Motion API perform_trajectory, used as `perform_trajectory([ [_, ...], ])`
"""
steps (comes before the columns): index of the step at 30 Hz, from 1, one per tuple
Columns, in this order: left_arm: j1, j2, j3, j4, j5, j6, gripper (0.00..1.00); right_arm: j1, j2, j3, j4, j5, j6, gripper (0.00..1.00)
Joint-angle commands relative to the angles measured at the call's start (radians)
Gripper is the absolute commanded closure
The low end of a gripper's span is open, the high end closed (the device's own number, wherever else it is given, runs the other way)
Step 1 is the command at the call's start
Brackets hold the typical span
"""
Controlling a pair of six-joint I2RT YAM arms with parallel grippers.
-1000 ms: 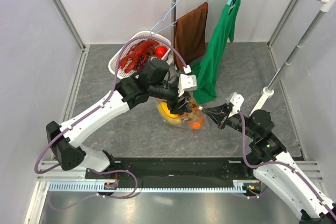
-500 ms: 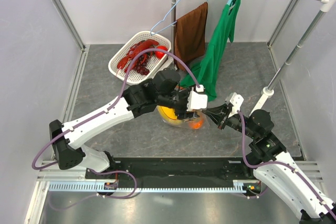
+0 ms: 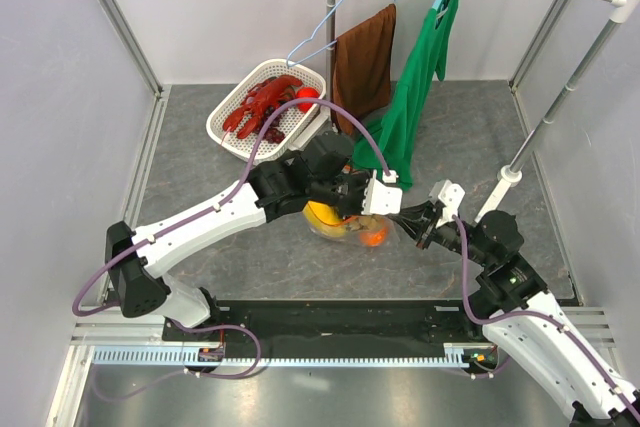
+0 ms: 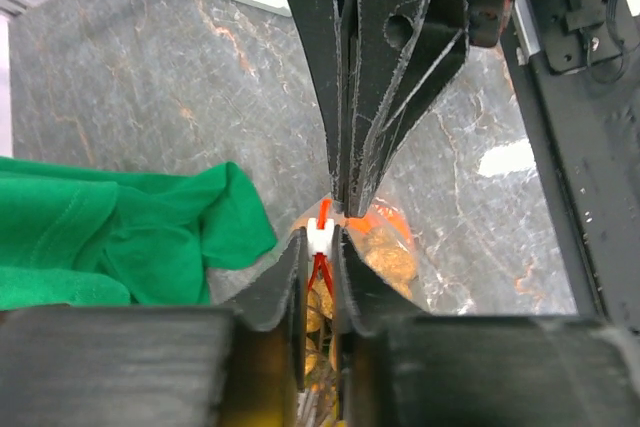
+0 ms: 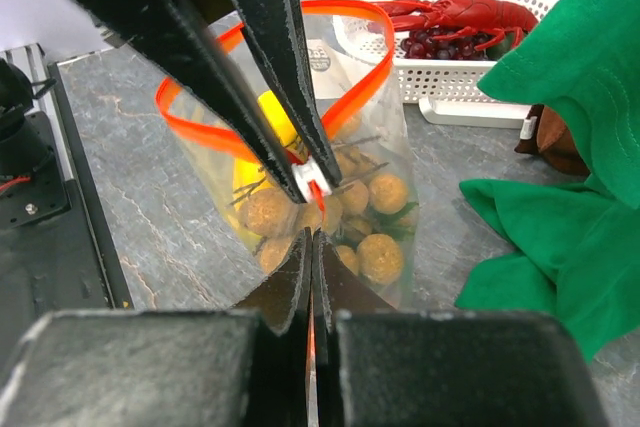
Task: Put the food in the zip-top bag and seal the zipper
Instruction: Zip the zipper food storage bag at the center of the board.
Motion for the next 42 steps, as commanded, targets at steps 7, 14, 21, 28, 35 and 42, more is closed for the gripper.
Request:
perform_trajectory([
  [7,0.004,-0.008,0.014,-0.012,0.075,0.068,0.98,-0.002,0.037,0.022,0.01,-0.088,-0.185,0.64],
  [14,0.012,-0.008,0.025,-0.024,0.109,0.072,0.98,-0.002,0.108,0.023,0.085,-0.102,-0.183,0.54],
  [21,0.015,0.009,0.032,-0.049,0.115,0.074,0.98,0.0,0.148,0.037,0.159,-0.107,-0.151,0.59],
  [28,0.045,0.038,0.063,-0.069,0.109,0.034,0.98,-0.002,0.133,0.051,0.151,-0.094,-0.146,1.0],
  [35,0.119,0.034,0.075,-0.127,0.06,0.041,0.98,-0.002,0.061,0.019,0.11,-0.056,-0.16,1.0],
  [42,0.229,-0.006,0.026,-0.18,0.035,0.071,0.98,-0.002,0.01,0.008,0.073,-0.024,-0.125,1.0],
])
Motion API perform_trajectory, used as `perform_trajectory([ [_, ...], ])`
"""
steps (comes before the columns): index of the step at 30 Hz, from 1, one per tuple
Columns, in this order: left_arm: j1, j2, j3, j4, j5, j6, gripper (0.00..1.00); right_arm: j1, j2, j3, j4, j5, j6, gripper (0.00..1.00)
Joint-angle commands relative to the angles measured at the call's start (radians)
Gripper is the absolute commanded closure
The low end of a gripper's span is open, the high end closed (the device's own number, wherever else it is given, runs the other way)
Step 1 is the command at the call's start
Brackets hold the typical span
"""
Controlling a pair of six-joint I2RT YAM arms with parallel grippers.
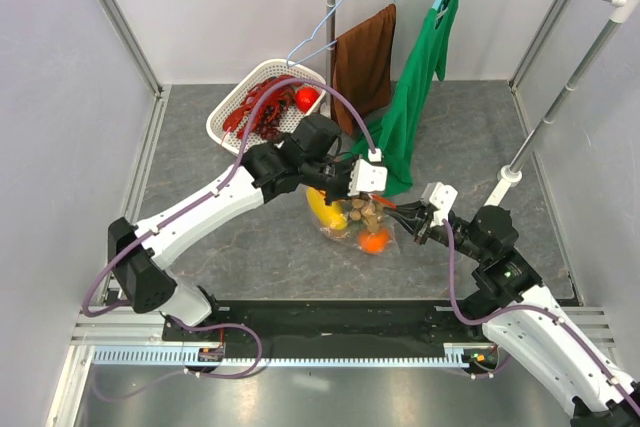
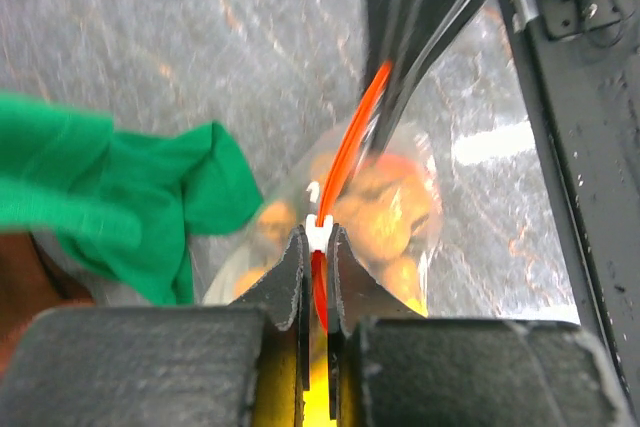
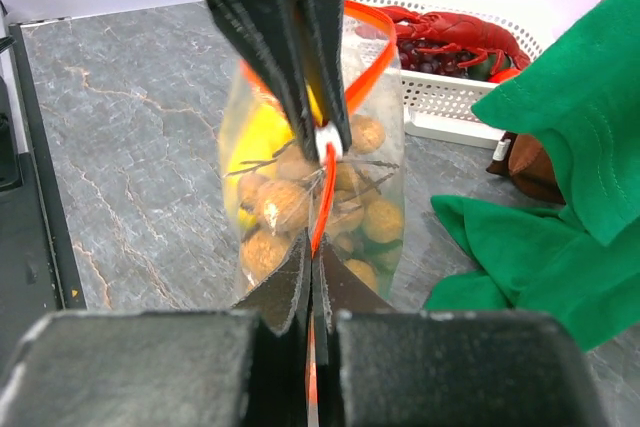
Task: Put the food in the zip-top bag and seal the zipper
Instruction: Zip the zipper food storage bag at the center of the board.
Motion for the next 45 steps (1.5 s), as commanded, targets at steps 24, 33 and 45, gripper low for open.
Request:
perform_trajectory([
  [24,0.379,-0.327,-0.199,-0.231,-0.148,0.144,0.98,0.0,-0.105,0.025,-0.113,0.096,0.027,1.0],
  [33,0.379,-0.418,-0.281,-0.273,-0.139,0.162,0.98,0.0,-0.081,0.054,-0.131,0.039,0.011,1.0],
  [45,0.405,-0.433,-0.254,-0.288,-0.032,0.135,0.84,0.002,-0.072,0.062,-0.142,0.001,-0.008,1.0],
])
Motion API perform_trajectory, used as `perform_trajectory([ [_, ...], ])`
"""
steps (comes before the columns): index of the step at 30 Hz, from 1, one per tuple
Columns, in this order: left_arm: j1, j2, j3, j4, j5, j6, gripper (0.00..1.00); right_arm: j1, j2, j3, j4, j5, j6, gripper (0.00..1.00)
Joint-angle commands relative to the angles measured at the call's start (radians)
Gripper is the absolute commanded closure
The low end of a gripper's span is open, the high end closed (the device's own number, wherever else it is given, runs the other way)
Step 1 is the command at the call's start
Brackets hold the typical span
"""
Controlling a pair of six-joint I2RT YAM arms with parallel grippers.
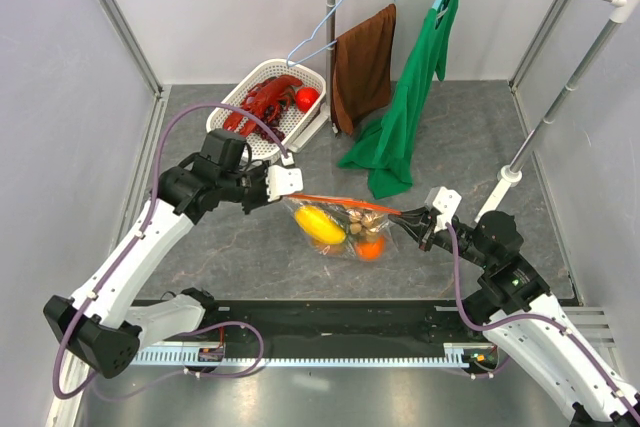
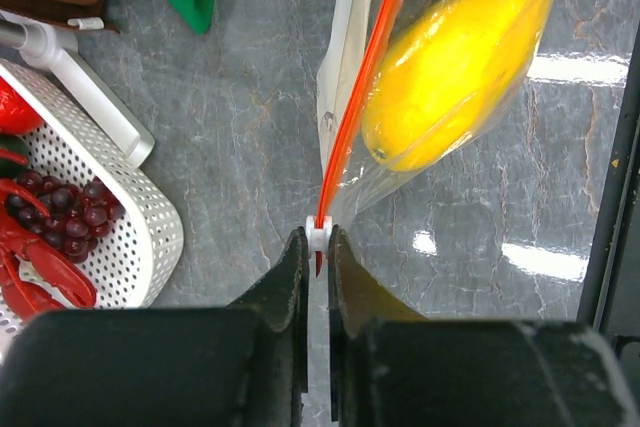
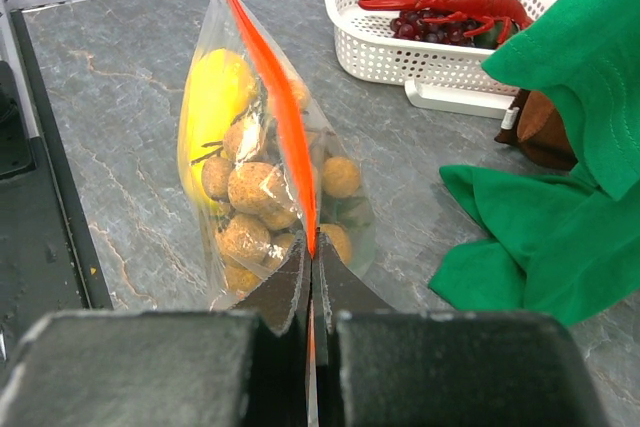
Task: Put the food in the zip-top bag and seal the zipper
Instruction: Zip the zipper food storage bag at the center of the board, then place the zipper food storage bag at the center of the board.
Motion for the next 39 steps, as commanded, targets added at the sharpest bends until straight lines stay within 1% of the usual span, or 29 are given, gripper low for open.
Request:
perform_trajectory([
  [1,0.021,-0.022,0.076,-0.036,0.116,-0.031,0.59,0.001,0.003,0.051,0.005,-0.046,-0.02,1.0],
  [2,0.015,-0.013,0.118,-0.036,0.159,-0.045,0.5,0.0,0.008,0.052,0.006,-0.061,-0.019,1.0],
  [3,0.008,-0.004,0.138,-0.035,0.219,-0.058,0.43,0.0,0.011,0.052,0.006,-0.077,-0.019,1.0],
  [4,-0.008,0.007,0.158,-0.021,0.225,-0.094,0.4,0.001,0.014,0.054,0.009,-0.089,-0.017,1.0],
  [5,-0.052,0.038,0.191,-0.018,0.224,-0.111,0.39,0.001,0.019,0.056,0.009,-0.092,-0.019,1.0],
  [8,-0.133,0.094,0.218,0.019,0.19,-0.156,0.37,0.0,0.023,0.06,0.009,-0.095,-0.02,1.0],
  [14,-0.244,0.173,0.215,0.043,0.19,-0.157,0.36,0.0,0.028,0.074,-0.001,-0.092,-0.033,1.0],
  [19,-0.31,0.211,0.191,0.059,0.181,-0.199,0.37,0.0,0.022,0.074,-0.008,-0.095,-0.039,1.0],
  [22,-0.324,0.239,0.185,0.076,0.152,-0.228,0.43,-0.002,0.016,0.068,-0.008,-0.103,-0.042,1.0],
  [24,-0.325,0.243,0.182,0.088,0.144,-0.242,0.44,0.0,0.016,0.068,-0.012,-0.104,-0.043,1.0],
  [26,-0.327,0.251,0.174,0.096,0.138,-0.246,0.52,0.001,0.012,0.071,-0.018,-0.103,-0.045,1.0],
  [27,-0.328,0.254,0.172,0.097,0.132,-0.245,0.57,0.0,0.011,0.069,-0.02,-0.104,-0.045,1.0],
  [28,-0.328,0.256,0.171,0.096,0.13,-0.243,0.7,0.0,0.009,0.069,-0.018,-0.104,-0.045,1.0],
  [30,-0.328,0.254,0.163,0.096,0.124,-0.245,0.83,-0.002,0.008,0.068,-0.02,-0.101,-0.042,1.0],
  [31,-0.328,0.251,0.162,0.096,0.121,-0.245,0.94,-0.002,0.009,0.068,-0.02,-0.1,-0.039,1.0],
  [32,-0.327,0.248,0.162,0.097,0.113,-0.252,0.98,0.0,0.009,0.069,-0.02,-0.095,-0.034,1.0],
  [33,-0.321,0.248,0.166,0.1,0.097,-0.269,0.98,0.0,0.009,0.071,-0.021,-0.091,-0.021,1.0],
  [34,-0.303,0.254,0.195,0.105,0.104,-0.312,0.98,0.0,0.015,0.075,-0.021,-0.083,-0.005,0.87],
  [36,-0.22,0.286,0.243,0.094,0.144,-0.347,0.98,0.0,0.029,0.094,-0.044,-0.037,0.056,0.57],
  [37,-0.194,0.303,0.302,0.088,0.147,-0.364,0.98,0.0,0.051,0.118,-0.058,-0.029,0.074,0.35],
  [38,-0.152,0.315,0.333,0.079,0.147,-0.369,0.98,0.0,0.061,0.134,-0.075,-0.011,0.097,0.26],
  [39,-0.137,0.344,0.362,0.074,0.144,-0.371,0.98,0.0,0.083,0.146,-0.101,0.004,0.13,0.2],
])
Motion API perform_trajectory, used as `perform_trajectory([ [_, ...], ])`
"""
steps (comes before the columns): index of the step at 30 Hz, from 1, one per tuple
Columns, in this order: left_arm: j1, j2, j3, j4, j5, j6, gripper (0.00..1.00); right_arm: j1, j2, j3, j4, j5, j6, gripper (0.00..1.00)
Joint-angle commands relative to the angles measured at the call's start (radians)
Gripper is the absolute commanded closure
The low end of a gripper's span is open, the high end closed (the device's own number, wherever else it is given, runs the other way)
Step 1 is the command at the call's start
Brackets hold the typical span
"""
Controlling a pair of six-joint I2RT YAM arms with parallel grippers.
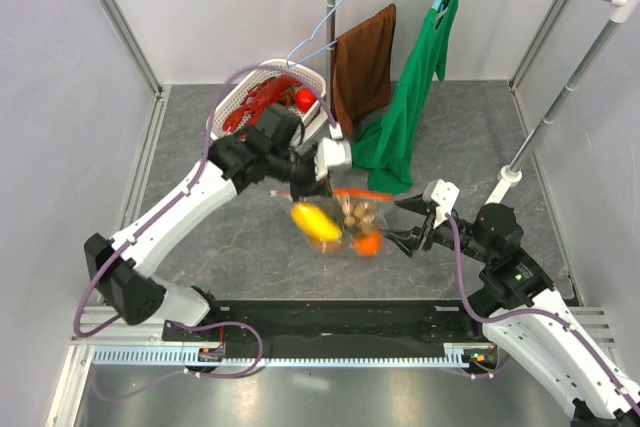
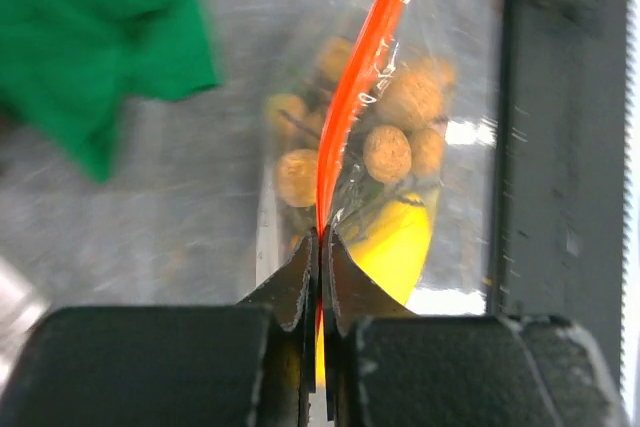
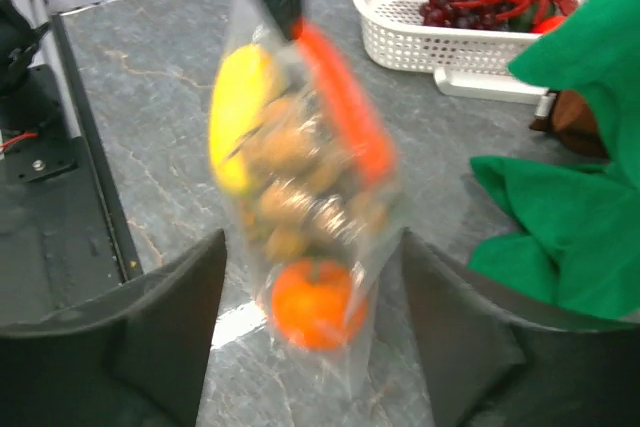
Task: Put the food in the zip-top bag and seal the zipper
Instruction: Place the zipper food storage bag at the center of the board.
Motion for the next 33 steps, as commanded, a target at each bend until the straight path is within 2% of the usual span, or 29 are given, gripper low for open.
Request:
perform_trajectory([
  [1,0.118,0.07,0.191,0.016,0.003,-0.082,0.98,0.001,0.056,0.113,-0.049,0.074,0.14,0.02],
  [7,0.142,0.153,0.29,0.033,-0.069,-0.03,0.98,0.0,0.083,0.167,-0.075,0.119,0.209,0.02],
  [10,0.155,0.153,0.291,0.038,-0.063,0.018,0.98,0.0,0.076,0.185,-0.088,0.145,0.22,0.02],
  [12,0.155,0.135,0.255,0.044,-0.012,0.047,0.98,0.0,0.06,0.185,-0.101,0.154,0.218,0.02],
  [17,0.113,0.087,-0.009,0.071,0.023,0.053,0.98,0.003,0.036,0.182,-0.132,0.189,0.23,0.02],
  [18,0.103,0.079,-0.103,0.085,0.02,0.032,0.98,0.001,0.031,0.185,-0.149,0.194,0.234,0.02],
  [21,0.033,0.033,-0.263,0.146,0.025,-0.029,0.98,0.0,0.03,0.199,-0.195,0.209,0.238,0.02],
  [24,-0.016,-0.008,-0.343,0.212,0.011,-0.111,0.98,0.0,0.026,0.211,-0.242,0.235,0.249,0.02],
  [27,-0.023,-0.019,-0.342,0.257,0.009,-0.218,0.96,0.0,0.013,0.223,-0.302,0.271,0.249,0.02],
  [33,-0.032,-0.028,-0.353,0.334,0.058,-0.39,0.85,-0.028,0.011,0.228,-0.33,0.301,0.272,0.02],
])
